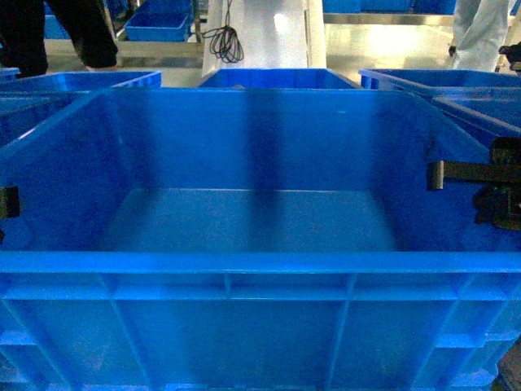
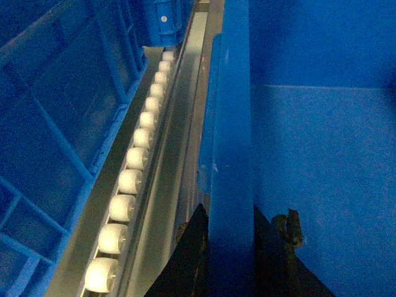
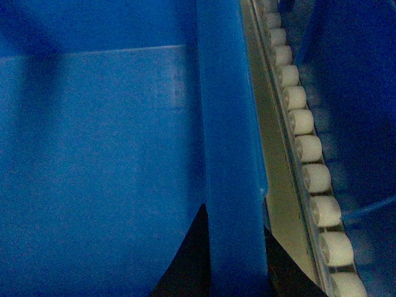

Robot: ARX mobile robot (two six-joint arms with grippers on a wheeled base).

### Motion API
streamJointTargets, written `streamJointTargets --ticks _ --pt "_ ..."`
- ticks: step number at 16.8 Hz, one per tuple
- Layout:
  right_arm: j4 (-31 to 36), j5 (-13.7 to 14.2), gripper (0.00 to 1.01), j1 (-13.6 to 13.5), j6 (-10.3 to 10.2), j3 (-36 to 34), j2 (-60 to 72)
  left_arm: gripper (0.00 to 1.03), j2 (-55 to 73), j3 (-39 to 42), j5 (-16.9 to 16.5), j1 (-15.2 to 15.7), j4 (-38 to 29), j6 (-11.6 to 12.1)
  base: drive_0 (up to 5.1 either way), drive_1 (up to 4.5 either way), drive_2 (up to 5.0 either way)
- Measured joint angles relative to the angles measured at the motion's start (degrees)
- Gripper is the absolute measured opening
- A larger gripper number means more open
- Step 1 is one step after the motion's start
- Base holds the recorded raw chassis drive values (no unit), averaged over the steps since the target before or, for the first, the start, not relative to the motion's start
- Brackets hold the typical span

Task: Place box next to blue box on left shelf

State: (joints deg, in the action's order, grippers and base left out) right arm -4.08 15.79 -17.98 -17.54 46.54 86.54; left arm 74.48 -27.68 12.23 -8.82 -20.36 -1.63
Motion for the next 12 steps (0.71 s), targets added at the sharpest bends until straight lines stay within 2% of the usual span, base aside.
streamJointTargets --ticks 3,4,5,6,8,10,12 --pt "1.31 0.09 0.09 0.04 -0.35 -1.92 -1.29 0.1 0.33 0.11 1.03 -0.74 -0.83 0.24 0.0 0.0 0.0" --pt "2.16 1.77 0.19 -0.7 0.04 -2.56 -1.62 0.17 0.68 0.35 2.51 -0.92 -2.86 0.72 0.0 0.0 0.0" --pt "5.88 3.3 0.3 -1.97 1.2 -4.22 -2.25 0.29 0.9 0.85 4.39 -2.03 -6.4 1.68 0.0 0.0 0.0" --pt "11.1 3.37 0.41 -2.12 3.02 -5.73 -3.48 0.4 0.46 0.96 3.91 -1.84 -8.63 1.62 0.0 0.0 0.0" --pt "19.54 4.26 0.56 -2.29 4.31 -5.9 -6.36 0.54 -1.73 1.03 2.69 -1.44 -11.74 1.38 0.0 0.0 0.0" --pt "26.51 7.28 0.7 -2.34 6.34 -5.9 -9.77 0.69 -4.87 1.03 2.05 -1.11 -13.84 1.11 0.0 0.0 0.0" --pt "29.44 9.77 0.87 -2.34 7.8 -5.9 -11.43 0.85 -7.89 1.36 1.2 -1.09 -14.19 0.79 0.0 0.0 0.0"
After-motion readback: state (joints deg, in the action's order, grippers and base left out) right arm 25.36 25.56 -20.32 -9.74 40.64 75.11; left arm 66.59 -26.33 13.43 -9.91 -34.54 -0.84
